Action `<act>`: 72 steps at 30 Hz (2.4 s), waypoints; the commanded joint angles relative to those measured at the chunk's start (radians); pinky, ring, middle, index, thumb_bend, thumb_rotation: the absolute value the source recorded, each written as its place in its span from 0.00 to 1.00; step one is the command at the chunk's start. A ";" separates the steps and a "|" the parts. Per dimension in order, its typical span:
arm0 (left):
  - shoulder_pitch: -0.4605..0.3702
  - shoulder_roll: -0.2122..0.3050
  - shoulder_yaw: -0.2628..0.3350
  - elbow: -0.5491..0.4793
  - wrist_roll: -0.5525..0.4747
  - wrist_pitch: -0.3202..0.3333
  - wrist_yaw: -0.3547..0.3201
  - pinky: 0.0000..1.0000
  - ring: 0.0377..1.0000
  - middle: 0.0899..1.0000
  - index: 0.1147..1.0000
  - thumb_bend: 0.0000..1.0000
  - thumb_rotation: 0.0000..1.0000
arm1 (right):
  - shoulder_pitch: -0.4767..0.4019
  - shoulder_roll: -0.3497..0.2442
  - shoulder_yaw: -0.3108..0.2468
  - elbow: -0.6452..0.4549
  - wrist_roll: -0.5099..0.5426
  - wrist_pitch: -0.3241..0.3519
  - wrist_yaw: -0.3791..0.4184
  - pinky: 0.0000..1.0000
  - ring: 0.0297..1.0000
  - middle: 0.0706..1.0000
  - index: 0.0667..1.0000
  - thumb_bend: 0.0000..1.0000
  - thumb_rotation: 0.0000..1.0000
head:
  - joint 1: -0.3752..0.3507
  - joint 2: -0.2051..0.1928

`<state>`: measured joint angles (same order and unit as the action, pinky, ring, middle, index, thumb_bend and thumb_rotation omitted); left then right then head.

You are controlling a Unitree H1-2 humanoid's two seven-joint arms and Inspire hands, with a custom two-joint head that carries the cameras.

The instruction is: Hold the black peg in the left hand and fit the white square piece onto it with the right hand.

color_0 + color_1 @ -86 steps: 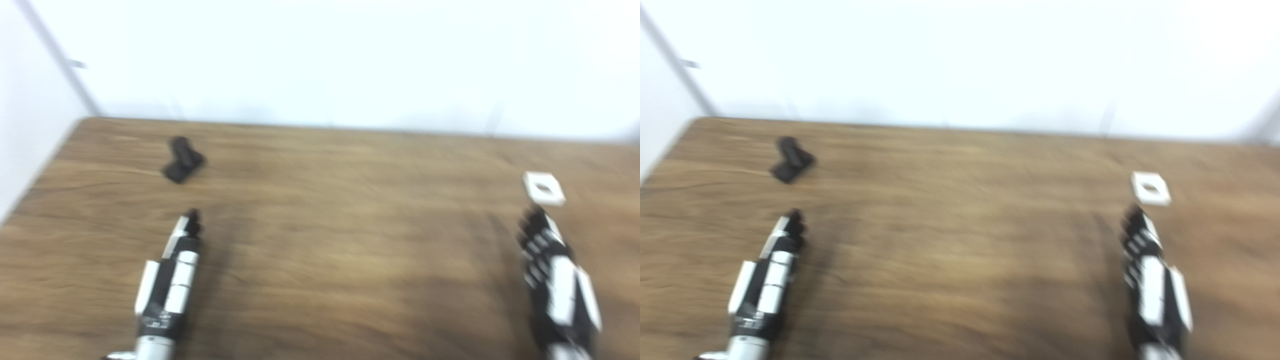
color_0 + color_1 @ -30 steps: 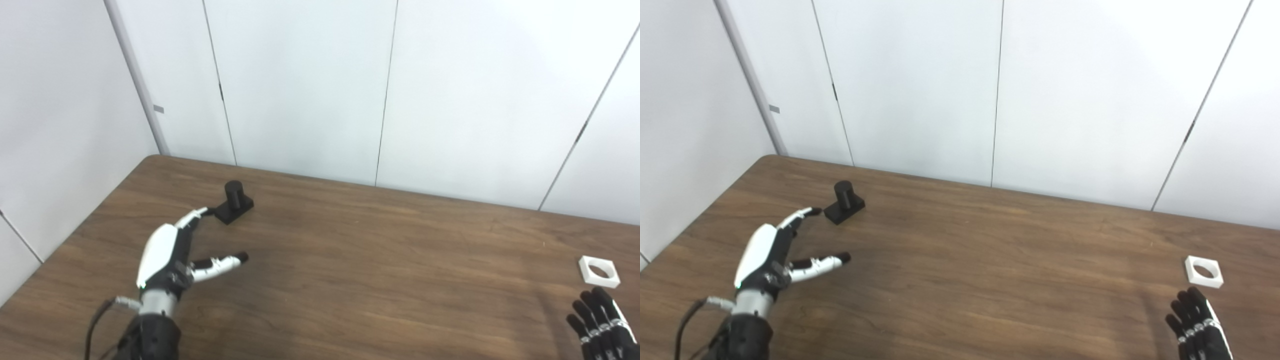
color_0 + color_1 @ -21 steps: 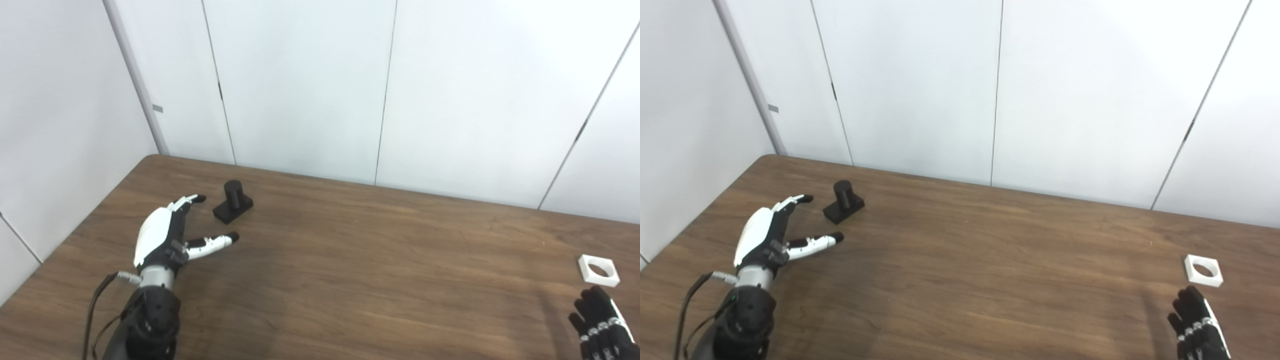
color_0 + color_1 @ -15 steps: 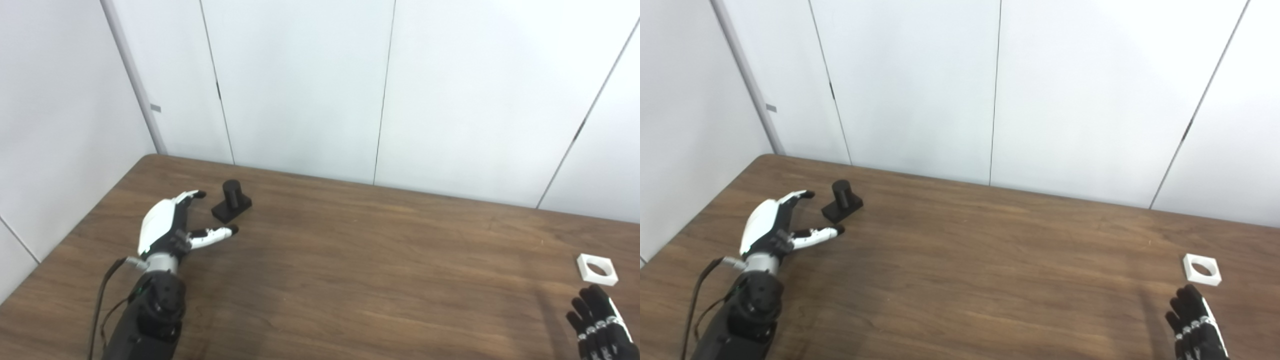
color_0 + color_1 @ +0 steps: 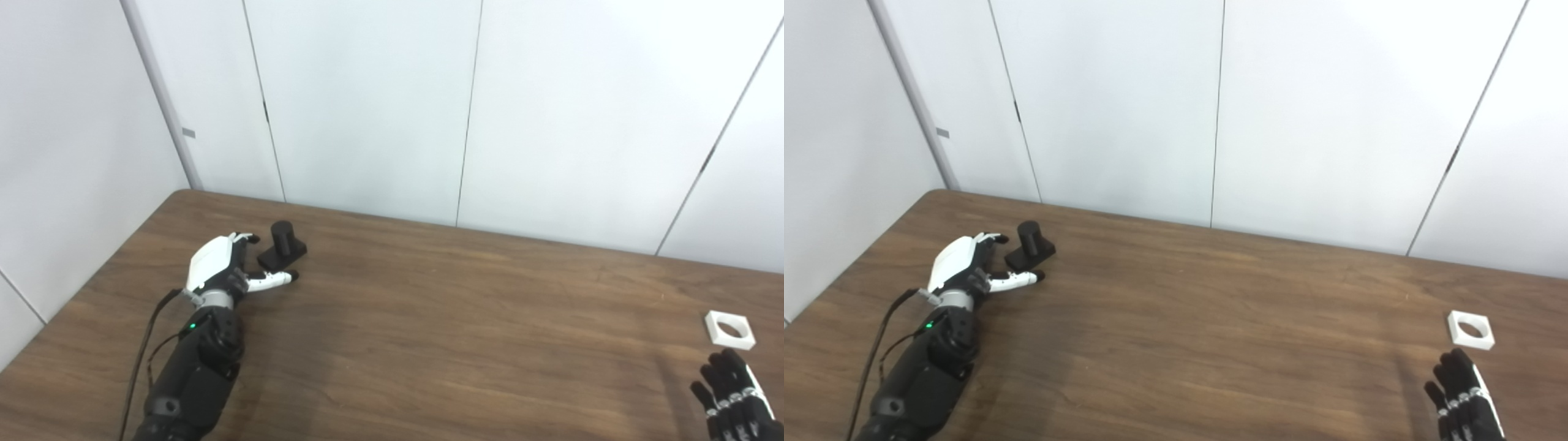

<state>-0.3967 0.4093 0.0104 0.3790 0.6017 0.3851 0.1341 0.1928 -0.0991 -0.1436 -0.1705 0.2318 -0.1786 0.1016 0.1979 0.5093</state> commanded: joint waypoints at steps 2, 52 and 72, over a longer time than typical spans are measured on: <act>-0.071 0.036 -0.006 0.029 0.004 -0.025 0.045 1.00 1.00 0.97 0.83 0.91 0.40 | 0.081 0.016 0.000 0.088 -0.001 -0.012 -0.001 0.93 0.94 0.93 0.92 0.70 0.91 | 0.000 -0.001; -0.097 0.070 -0.051 0.143 -0.129 -0.101 0.068 0.71 0.80 0.73 0.42 0.52 0.05 | 0.073 0.011 0.004 0.092 0.000 -0.011 -0.006 0.96 0.96 0.94 0.94 0.68 0.89 | -0.004 0.020; -0.051 0.061 -0.115 0.028 -0.120 -0.185 0.037 0.80 0.83 0.74 0.42 0.52 0.05 | 0.073 0.025 0.011 0.073 -0.017 0.008 -0.022 0.97 0.96 0.93 0.93 0.69 0.91 | -0.042 0.032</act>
<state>-0.4308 0.4724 -0.0940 0.4370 0.4834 0.2374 0.1847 0.1924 -0.0959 -0.1389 -0.1714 0.2159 -0.1675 0.0799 0.1550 0.5415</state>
